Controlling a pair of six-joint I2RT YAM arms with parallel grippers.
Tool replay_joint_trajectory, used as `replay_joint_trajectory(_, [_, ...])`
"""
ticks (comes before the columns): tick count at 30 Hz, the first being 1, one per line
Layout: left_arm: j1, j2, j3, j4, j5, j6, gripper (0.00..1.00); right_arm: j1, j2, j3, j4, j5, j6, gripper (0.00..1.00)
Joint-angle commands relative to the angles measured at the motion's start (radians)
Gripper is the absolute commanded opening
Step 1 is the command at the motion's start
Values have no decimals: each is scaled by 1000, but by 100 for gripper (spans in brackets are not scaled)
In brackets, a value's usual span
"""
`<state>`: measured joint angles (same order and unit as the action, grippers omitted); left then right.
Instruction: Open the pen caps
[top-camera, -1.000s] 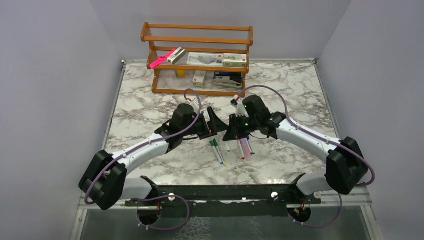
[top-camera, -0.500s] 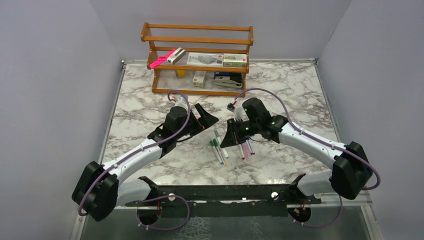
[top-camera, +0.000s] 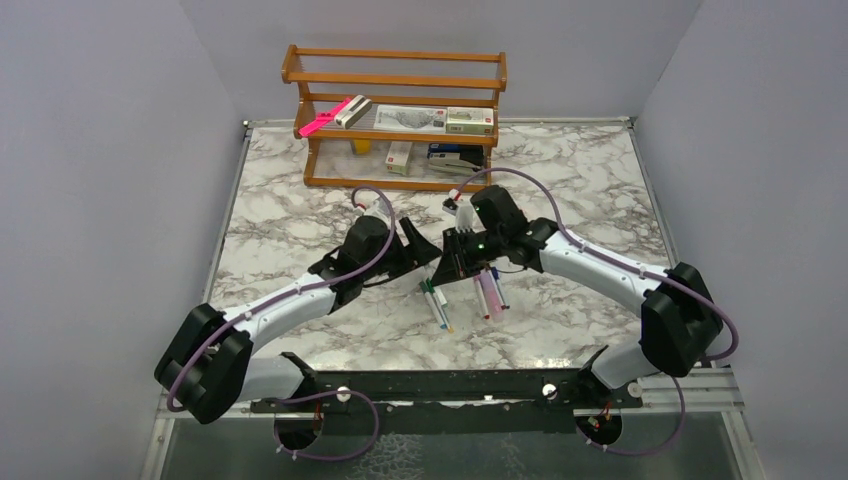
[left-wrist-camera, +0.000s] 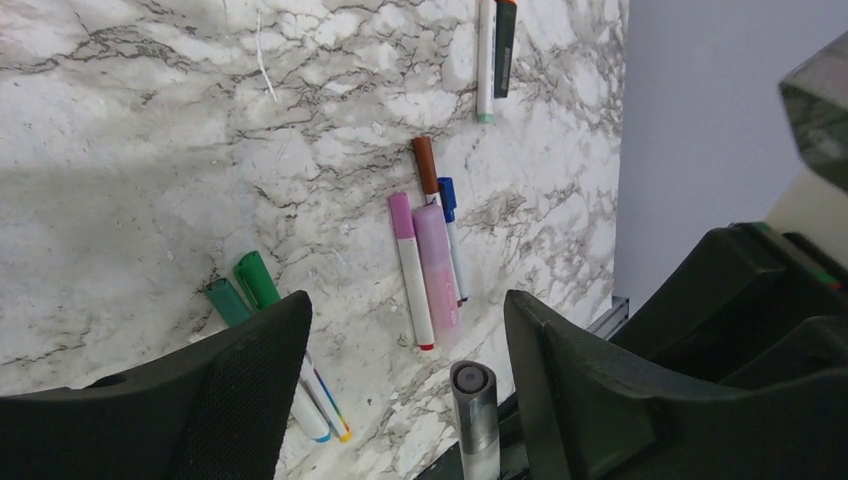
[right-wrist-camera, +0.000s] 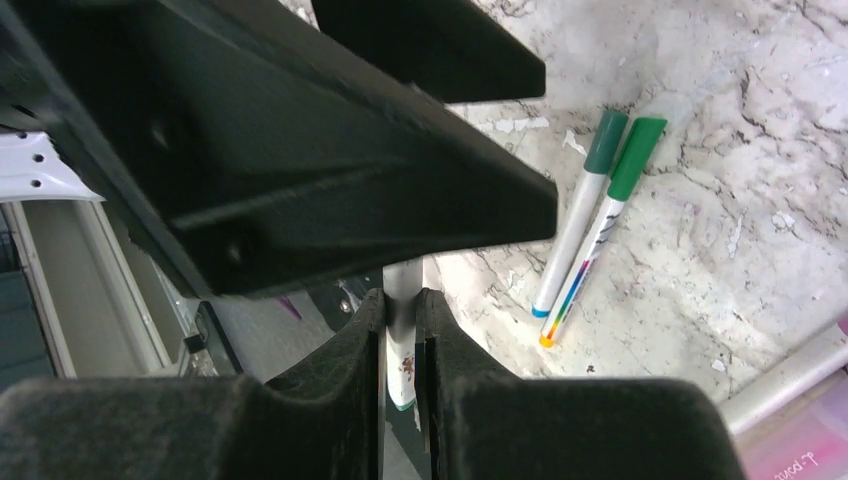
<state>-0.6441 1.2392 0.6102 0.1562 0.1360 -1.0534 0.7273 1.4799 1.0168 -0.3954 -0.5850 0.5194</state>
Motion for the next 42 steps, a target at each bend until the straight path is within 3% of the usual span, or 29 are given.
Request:
replay_joint_trajectory(1, [-22,21,31,27,21,21,68,0,29,52,22,-5,-7,8])
replay_joint_trajectory(14, [-35,49,57,-17,6,46,27,0,26,-1,23,-13,-7,7])
replay_joint_trajectory(16, [-39,58,61,-16,12,48,18,0,25,-10,27,-13,-5,7])
replay_joint_trajectory(18, [-43,65,66,-19,15,46,0,1,26,-17,32,-15,-2,6])
replay_joint_trajectory(25, [-45,96,103,-22,29,45,0,12,29,-30,44,-15,1,6])
replay_joint_trajectory(29, [-45,125,140,-12,44,41,0,18,35,-35,55,-11,6,26])
replay_joint_trajectory(31, [-45,141,147,7,63,26,0,17,39,-34,64,-10,13,31])
replay_joint_trajectory(37, [-49,165,118,82,103,-37,0,20,57,-24,76,3,27,32])
replay_joint_trajectory(42, [-52,158,94,129,124,-81,0,20,72,-46,93,16,31,25])
